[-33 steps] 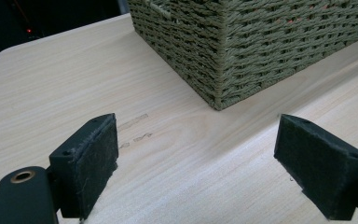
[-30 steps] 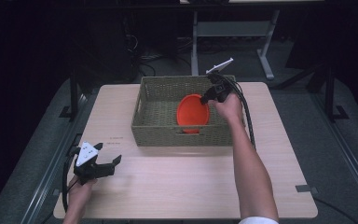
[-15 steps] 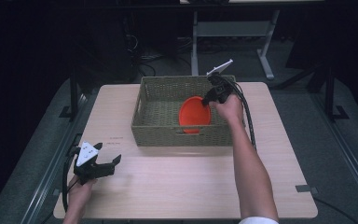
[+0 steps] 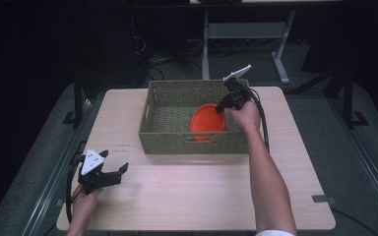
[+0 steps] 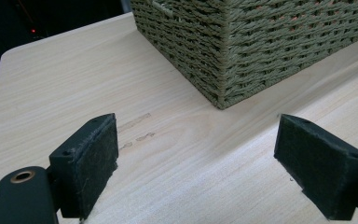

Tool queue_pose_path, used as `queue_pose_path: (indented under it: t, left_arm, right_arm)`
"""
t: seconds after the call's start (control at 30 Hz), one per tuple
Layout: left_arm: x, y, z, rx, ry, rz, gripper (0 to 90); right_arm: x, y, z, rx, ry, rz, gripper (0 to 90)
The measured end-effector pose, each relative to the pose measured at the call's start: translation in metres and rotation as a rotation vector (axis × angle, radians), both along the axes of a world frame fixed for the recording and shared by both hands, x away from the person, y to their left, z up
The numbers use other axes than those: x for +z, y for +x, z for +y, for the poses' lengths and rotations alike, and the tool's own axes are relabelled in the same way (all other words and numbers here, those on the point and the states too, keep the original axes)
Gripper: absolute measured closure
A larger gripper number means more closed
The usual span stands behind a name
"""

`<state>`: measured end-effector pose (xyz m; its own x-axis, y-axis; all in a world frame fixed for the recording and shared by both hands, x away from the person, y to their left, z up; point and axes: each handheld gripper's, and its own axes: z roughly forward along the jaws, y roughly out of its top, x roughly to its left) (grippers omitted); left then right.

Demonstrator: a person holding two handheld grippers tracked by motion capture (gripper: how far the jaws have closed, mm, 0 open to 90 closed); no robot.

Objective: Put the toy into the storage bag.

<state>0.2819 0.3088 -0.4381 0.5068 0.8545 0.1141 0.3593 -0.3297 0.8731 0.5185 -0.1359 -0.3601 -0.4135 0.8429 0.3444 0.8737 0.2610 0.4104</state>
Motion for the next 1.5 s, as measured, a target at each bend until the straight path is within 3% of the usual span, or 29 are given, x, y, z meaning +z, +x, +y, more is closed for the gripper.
queue_pose_path:
  t: [0.43, 0.47, 0.53, 0.77, 1.17, 1.3, 1.33, 1.5]
  left_arm:
    - [-0.001, 0.001, -0.001, -0.007, 0.001, 0.004, 13.0]
    - [-0.001, 0.001, -0.002, -0.012, 0.004, 0.006, 13.0]
    - [-0.001, 0.000, -0.003, -0.013, 0.005, 0.006, 13.0]
    - [-0.001, 0.001, -0.003, -0.012, 0.000, 0.009, 13.0]
    - [-0.002, 0.002, -0.005, -0.021, 0.006, 0.023, 13.0]
    - [0.000, 0.000, -0.003, -0.017, -0.001, 0.006, 13.0]
    - [0.002, 0.000, -0.002, -0.010, -0.015, 0.004, 13.0]
    - [0.001, 0.001, -0.002, -0.010, -0.013, 0.019, 13.0]
  right_arm:
    - [0.000, -0.001, -0.008, -0.030, -0.001, 0.012, 64.1]
    - [0.000, -0.002, -0.012, -0.034, 0.036, 0.010, 65.3]
    - [0.000, -0.002, -0.013, -0.036, 0.057, 0.017, 64.9]
    - [0.000, -0.005, -0.014, -0.024, 0.055, 0.011, 62.9]
    - [0.000, -0.010, -0.018, 0.005, 0.102, 0.003, 54.2]
    - [0.004, -0.014, -0.019, 0.019, 0.138, -0.009, 51.1]
    - [0.009, -0.017, -0.019, 0.022, 0.134, -0.037, 49.7]
    - [0.017, -0.023, -0.021, 0.032, 0.167, -0.048, 46.6]
